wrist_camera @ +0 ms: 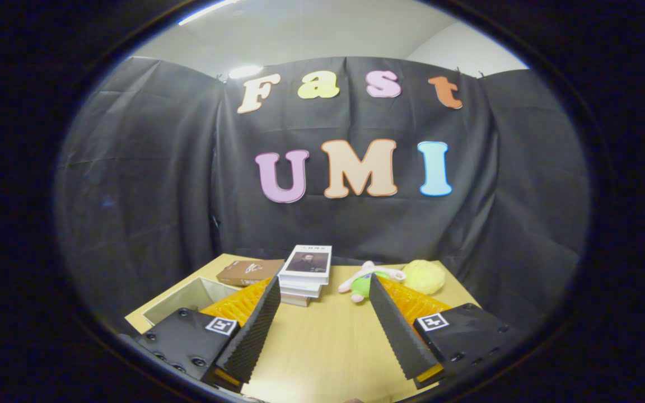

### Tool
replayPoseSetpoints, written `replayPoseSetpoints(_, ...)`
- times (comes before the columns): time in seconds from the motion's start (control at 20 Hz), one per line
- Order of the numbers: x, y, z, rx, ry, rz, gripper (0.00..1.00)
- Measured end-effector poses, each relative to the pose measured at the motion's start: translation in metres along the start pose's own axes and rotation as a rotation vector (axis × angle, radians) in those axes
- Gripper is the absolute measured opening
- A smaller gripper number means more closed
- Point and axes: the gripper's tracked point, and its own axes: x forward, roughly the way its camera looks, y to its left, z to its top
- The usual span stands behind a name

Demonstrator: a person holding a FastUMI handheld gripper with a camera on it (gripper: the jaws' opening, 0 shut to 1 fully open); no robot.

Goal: Open the storage box then place both shoes into the box .Put the left shoe in first, then the right shoe, with the right side of both shoes facing outward in a uniform manner.

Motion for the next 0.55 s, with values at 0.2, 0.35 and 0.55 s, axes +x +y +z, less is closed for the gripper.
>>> replayPoseSetpoints(0.2, -0.009, -0.023, -0.002, 0.017, -0.033, -0.055, 1.00)
replayPoseSetpoints(0.35, -0.011, -0.036, 0.000, 0.018, -0.048, -0.078, 1.00)
replayPoseSetpoints(0.55, -0.013, -0.042, 0.011, 0.016, -0.091, -0.086, 1.00)
